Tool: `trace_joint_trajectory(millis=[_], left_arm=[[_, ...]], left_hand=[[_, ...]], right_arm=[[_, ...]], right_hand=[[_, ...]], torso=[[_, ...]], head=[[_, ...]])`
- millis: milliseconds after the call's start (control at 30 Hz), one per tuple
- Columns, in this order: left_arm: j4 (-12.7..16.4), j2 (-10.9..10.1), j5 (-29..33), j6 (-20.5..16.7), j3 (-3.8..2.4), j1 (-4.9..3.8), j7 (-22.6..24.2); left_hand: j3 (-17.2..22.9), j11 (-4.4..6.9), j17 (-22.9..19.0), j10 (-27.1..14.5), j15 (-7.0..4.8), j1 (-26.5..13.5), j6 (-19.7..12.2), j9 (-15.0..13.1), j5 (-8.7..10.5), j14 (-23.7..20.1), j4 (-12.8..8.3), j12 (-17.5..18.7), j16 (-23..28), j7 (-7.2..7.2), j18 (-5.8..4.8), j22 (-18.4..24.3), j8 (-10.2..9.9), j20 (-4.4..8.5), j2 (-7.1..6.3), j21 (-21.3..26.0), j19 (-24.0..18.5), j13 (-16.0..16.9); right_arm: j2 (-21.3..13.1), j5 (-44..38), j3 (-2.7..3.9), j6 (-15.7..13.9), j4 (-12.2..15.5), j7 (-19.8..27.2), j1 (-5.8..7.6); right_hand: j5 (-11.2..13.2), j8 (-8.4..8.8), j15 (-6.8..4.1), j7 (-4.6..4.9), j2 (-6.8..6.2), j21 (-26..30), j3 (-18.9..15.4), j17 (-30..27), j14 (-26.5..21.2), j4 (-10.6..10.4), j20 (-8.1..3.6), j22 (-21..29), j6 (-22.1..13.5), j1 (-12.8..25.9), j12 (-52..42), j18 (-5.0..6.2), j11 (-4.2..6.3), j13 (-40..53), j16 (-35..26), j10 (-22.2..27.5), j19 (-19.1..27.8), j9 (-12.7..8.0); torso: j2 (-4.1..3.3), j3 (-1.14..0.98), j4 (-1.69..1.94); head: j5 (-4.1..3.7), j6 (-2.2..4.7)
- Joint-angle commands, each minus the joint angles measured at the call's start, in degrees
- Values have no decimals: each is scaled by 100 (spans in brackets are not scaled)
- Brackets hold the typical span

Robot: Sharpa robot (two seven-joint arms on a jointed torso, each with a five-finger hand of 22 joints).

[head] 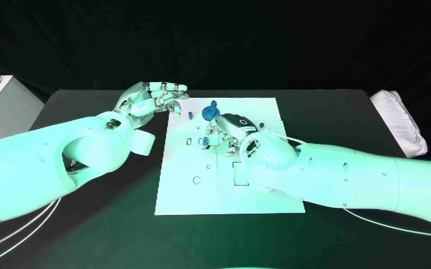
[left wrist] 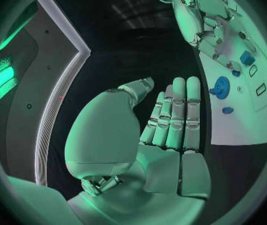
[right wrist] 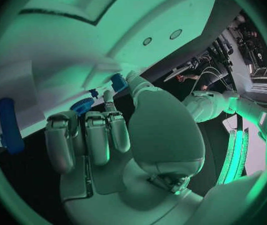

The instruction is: Assemble the parts on the task board

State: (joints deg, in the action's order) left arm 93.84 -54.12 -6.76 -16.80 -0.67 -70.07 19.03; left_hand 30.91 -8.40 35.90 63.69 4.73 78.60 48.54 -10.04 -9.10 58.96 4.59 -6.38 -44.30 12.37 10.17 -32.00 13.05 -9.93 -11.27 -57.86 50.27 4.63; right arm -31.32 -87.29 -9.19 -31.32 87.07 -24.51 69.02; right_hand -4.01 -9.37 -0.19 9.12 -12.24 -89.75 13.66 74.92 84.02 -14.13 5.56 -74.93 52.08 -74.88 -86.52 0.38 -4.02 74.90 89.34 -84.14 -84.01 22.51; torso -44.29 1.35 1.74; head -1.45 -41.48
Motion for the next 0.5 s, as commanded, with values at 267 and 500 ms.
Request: trace_joint_trajectory(millis=[267,500], left_arm=[[-159,45,-911,-6,-2,-6,-916],[-460,210,-2207,627,-4,-54,-2354]], left_hand=[[-349,284,664,566,-314,-366,350,-298,31,773,198,-976,-1236,-225,-21,-486,519,216,9,-582,591,552],[-394,488,3023,-230,-464,-650,66,-1269,-2,1867,596,-3395,-3270,-446,-231,-1780,1753,381,67,-1456,1397,2325]], right_arm=[[-551,804,42,-813,487,1490,117],[-1096,2137,73,-740,849,2515,363]], right_hand=[[-325,165,84,64,261,133,-750,1182,521,-229,93,-1398,-132,-477,101,4,-95,1163,-53,-196,-520,-108],[-895,116,61,40,339,265,-559,1165,516,-154,76,-1311,-8,-790,128,37,-68,1138,-62,-164,-457,-111]], torso=[[36,-5,-40],[135,-31,-96]], head=[[33,52],[97,28]])
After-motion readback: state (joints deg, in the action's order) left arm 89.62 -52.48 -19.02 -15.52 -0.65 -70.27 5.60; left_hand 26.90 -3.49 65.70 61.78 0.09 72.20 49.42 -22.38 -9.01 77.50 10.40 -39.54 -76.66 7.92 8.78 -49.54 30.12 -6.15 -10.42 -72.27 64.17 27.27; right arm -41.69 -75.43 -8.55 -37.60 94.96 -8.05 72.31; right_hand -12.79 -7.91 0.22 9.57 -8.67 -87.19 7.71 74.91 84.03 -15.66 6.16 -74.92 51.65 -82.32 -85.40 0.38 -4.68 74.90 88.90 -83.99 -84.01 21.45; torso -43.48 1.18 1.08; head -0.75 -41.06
